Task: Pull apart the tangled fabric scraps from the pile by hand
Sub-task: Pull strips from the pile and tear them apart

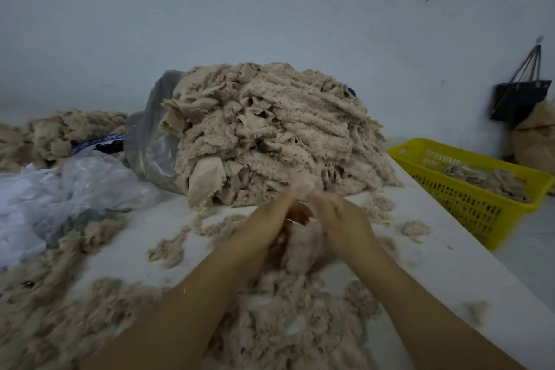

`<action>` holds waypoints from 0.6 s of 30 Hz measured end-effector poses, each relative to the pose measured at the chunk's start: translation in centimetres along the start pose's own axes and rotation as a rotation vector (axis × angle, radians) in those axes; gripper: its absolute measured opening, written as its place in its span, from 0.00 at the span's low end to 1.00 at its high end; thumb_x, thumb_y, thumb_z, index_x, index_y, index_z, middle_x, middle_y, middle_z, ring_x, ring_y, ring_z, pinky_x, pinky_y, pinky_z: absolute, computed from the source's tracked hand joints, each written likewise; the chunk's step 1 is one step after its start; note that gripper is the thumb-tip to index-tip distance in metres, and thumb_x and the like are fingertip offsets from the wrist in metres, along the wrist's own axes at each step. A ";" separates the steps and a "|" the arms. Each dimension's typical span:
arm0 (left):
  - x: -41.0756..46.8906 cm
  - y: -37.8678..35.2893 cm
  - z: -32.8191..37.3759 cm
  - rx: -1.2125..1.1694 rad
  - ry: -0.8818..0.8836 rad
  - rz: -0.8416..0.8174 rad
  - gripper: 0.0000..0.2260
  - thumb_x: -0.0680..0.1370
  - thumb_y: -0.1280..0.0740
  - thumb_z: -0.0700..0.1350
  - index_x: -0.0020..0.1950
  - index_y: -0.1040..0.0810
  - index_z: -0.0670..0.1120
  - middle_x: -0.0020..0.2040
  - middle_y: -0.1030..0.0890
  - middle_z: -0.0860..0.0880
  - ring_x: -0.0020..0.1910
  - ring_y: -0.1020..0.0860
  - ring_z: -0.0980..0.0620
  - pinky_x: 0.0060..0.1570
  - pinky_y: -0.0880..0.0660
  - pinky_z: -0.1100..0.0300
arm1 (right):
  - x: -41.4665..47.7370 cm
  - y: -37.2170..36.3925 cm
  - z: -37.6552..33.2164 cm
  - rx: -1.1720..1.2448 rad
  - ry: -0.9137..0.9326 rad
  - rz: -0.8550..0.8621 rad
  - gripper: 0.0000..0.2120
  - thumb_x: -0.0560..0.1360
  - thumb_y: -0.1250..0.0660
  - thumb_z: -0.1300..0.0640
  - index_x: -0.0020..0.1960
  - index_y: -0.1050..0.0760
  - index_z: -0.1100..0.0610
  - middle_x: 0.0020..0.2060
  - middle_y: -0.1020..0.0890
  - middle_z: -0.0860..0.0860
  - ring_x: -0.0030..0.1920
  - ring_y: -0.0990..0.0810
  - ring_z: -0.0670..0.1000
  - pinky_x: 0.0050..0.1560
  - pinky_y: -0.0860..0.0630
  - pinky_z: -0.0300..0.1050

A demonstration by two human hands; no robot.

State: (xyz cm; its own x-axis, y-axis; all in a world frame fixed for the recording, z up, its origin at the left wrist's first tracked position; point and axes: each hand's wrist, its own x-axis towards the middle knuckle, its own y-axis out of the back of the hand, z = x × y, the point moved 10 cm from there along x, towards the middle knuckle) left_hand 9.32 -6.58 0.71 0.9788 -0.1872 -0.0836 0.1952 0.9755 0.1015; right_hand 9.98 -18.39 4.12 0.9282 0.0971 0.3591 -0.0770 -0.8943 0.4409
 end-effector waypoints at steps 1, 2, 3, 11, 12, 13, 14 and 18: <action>0.7 0.7 -0.4 -0.147 0.063 0.029 0.27 0.75 0.41 0.69 0.45 0.16 0.48 0.44 0.16 0.50 0.34 0.25 0.52 0.38 0.30 0.61 | -0.6 -1.4 -1.6 -0.067 0.128 -0.090 0.19 0.83 0.43 0.47 0.38 0.24 0.54 0.33 0.23 0.44 0.34 0.25 0.39 0.35 0.32 0.29; 1.3 0.9 -0.7 -0.307 0.118 0.013 0.27 0.76 0.38 0.68 0.48 0.17 0.45 0.48 0.17 0.46 0.40 0.23 0.48 0.43 0.27 0.59 | -1.2 -3.1 -2.9 -0.082 0.229 -0.189 0.19 0.83 0.42 0.47 0.38 0.23 0.53 0.34 0.23 0.43 0.36 0.24 0.40 0.37 0.31 0.32; 1.8 1.0 -0.7 -0.450 0.159 0.001 0.25 0.77 0.36 0.64 0.50 0.18 0.42 0.49 0.16 0.44 0.45 0.20 0.46 0.48 0.25 0.57 | -1.9 -4.6 -3.7 -0.098 0.298 -0.275 0.19 0.82 0.42 0.46 0.35 0.26 0.50 0.31 0.25 0.42 0.35 0.25 0.40 0.36 0.33 0.34; 2.7 4.8 -0.3 -0.432 0.089 0.312 0.08 0.82 0.36 0.46 0.48 0.20 0.44 0.33 0.19 0.49 0.30 0.22 0.54 0.32 0.25 0.63 | -1.0 -3.9 0.4 0.008 0.066 -0.269 0.25 0.77 0.42 0.35 0.33 0.29 0.52 0.26 0.26 0.44 0.28 0.28 0.40 0.30 0.34 0.36; 2.1 3.8 0.2 -0.255 0.018 0.263 0.08 0.82 0.36 0.48 0.49 0.19 0.47 0.38 0.17 0.50 0.36 0.19 0.54 0.36 0.23 0.60 | -0.5 -2.9 1.8 0.126 -0.056 -0.192 0.25 0.76 0.44 0.31 0.36 0.23 0.49 0.30 0.20 0.41 0.33 0.22 0.39 0.34 0.28 0.33; 1.5 2.2 0.7 -0.067 -0.046 0.180 0.09 0.81 0.36 0.52 0.47 0.19 0.50 0.39 0.16 0.52 0.39 0.18 0.55 0.39 0.22 0.58 | -0.2 -2.5 3.0 0.259 -0.166 -0.150 0.25 0.75 0.45 0.29 0.40 0.18 0.45 0.36 0.16 0.40 0.39 0.18 0.40 0.41 0.25 0.33; 0.9 0.5 1.1 0.108 -0.109 0.086 0.10 0.80 0.37 0.54 0.44 0.19 0.52 0.40 0.16 0.53 0.41 0.17 0.54 0.42 0.20 0.53 | 0.1 -2.7 3.8 0.389 -0.245 -0.160 0.26 0.75 0.45 0.28 0.43 0.16 0.44 0.39 0.15 0.42 0.43 0.16 0.41 0.46 0.23 0.37; -0.2 -2.2 2.3 0.327 -0.275 -0.024 0.14 0.81 0.40 0.54 0.39 0.26 0.49 0.38 0.23 0.50 0.41 0.24 0.47 0.53 0.22 0.44 | 0.0 -4.4 4.6 0.723 -0.481 -0.195 0.23 0.81 0.39 0.43 0.35 0.14 0.51 0.35 0.15 0.51 0.37 0.15 0.46 0.35 0.21 0.38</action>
State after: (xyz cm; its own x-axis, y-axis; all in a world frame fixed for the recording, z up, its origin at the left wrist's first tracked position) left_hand 8.85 -8.90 2.76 0.9454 -0.2763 0.1731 0.1843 0.8908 0.4153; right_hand 12.02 -16.48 -1.64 0.9656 0.2285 -0.1244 0.1964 -0.9537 -0.2279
